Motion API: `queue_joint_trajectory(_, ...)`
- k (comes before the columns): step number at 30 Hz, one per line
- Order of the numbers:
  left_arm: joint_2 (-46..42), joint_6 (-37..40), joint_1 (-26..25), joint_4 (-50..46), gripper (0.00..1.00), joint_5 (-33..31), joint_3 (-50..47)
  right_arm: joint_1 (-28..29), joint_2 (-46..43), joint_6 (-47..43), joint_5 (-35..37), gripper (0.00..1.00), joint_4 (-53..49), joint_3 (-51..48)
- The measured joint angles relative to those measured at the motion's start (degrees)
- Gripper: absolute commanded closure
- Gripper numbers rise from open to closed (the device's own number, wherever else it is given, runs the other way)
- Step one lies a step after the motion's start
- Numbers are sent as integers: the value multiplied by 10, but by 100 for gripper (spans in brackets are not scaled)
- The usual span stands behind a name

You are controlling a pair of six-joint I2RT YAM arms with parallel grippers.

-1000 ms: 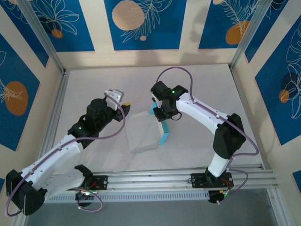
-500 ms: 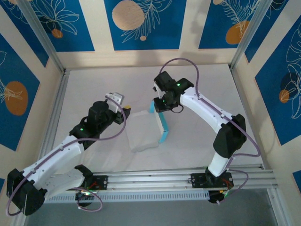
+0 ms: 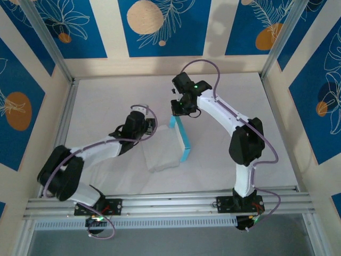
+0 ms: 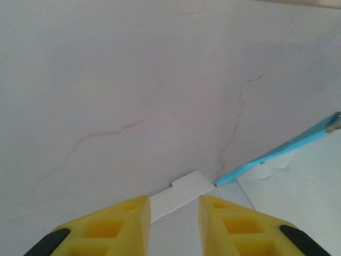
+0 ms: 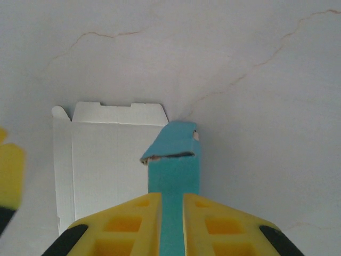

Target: Fold the paper box

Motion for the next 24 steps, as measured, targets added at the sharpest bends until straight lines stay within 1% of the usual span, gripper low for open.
queue_joint_trajectory(4, 60, -27, 8, 31, 74, 25, 23, 8, 14, 0, 0, 80, -2, 11)
queue_joint_trajectory(12, 138, -59, 9, 84, 76, 62, 63, 17, 17, 0, 9, 81, 0, 26)
queue_joint_trajectory(20, 174, -71, 12, 98, 77, 80, 89, 14, 20, 0, 16, 81, 0, 27)
queue_joint_trajectory(24, 185, -75, 12, 105, 78, 89, 96, 14, 35, 0, 15, 81, 1, 32)
